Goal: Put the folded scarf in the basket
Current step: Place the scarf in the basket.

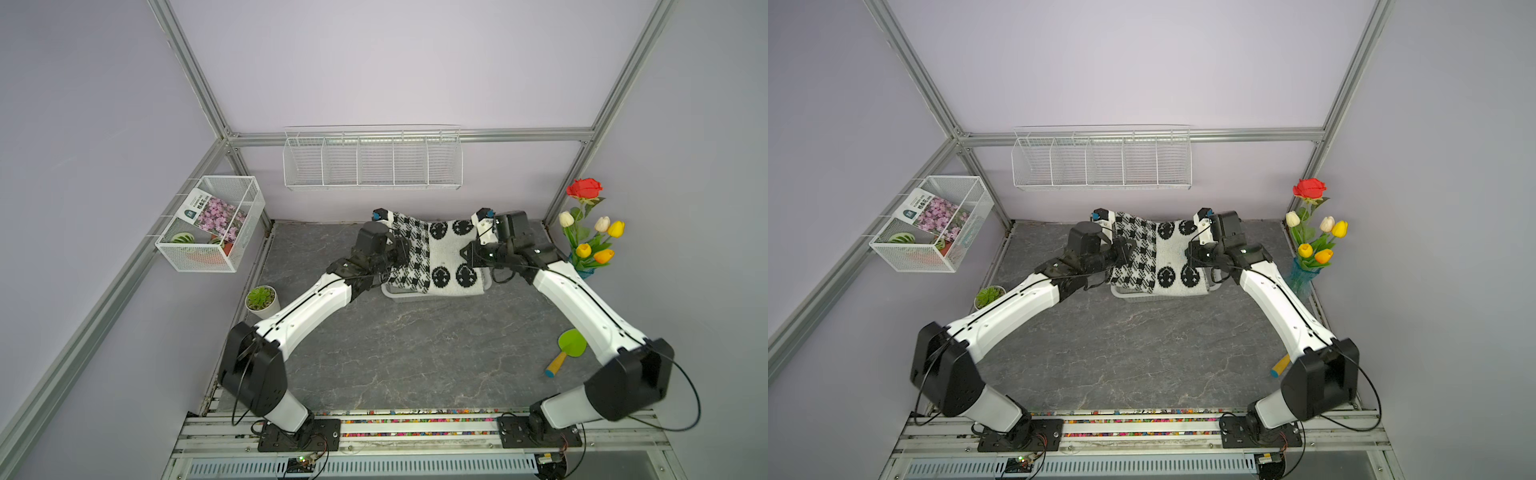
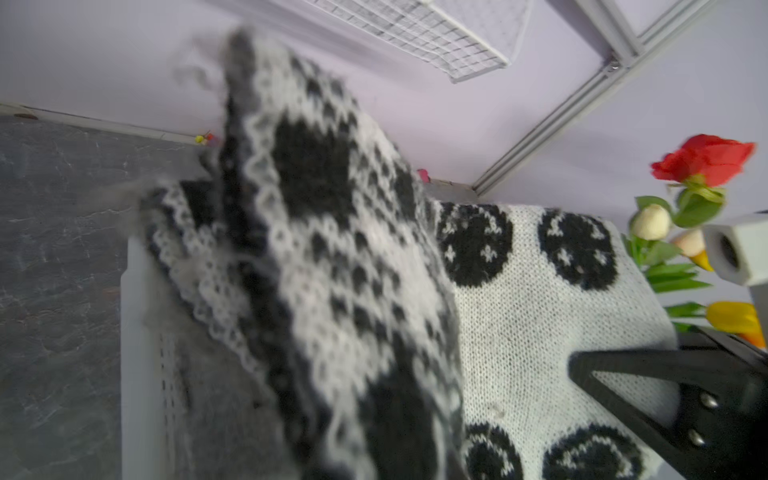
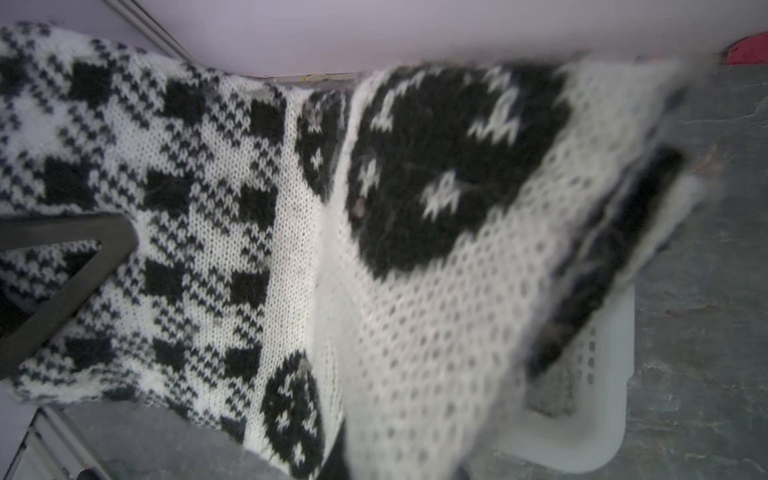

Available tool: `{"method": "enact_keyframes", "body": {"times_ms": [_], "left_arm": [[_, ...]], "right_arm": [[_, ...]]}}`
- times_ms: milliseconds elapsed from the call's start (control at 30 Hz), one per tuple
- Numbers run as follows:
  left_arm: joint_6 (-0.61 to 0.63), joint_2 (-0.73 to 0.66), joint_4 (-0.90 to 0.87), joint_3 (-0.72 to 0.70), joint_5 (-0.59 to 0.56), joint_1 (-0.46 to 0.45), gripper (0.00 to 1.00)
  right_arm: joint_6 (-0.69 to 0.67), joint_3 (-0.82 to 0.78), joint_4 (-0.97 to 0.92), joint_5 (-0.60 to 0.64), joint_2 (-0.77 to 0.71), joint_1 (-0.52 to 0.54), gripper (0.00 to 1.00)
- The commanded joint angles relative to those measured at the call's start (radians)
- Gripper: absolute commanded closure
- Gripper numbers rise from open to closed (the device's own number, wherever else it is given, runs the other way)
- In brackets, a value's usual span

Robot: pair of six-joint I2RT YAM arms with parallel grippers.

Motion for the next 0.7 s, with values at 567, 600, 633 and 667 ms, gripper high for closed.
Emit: {"method": "enact_keyframes", "body": {"times_ms": [567,600,633,667], "left_arm": [[-0.007,0.235,0.046,0.100,0.037,0.061,1.00],[-0.008,0.225,0.047,0.099,0.048,0.061,1.00],[-0.008,0.224,0.036,0.106,0.054,0.061,1.00],[-0.008,0.226,0.023,0.114,0.057,0.061,1.00]], "right_arm": [[-0.107,0.291,-0.053,0.234,0.400,-0.055,0.95],[-0.115,0.290,-0.040,0.233,0.392,-0.055,0.95],[-0.116,0.292,-0.030,0.243,0.390,-0.055,0.95],[-0.115,0.293,-0.022,0.253,0.391,-0.055,0.94]]}}
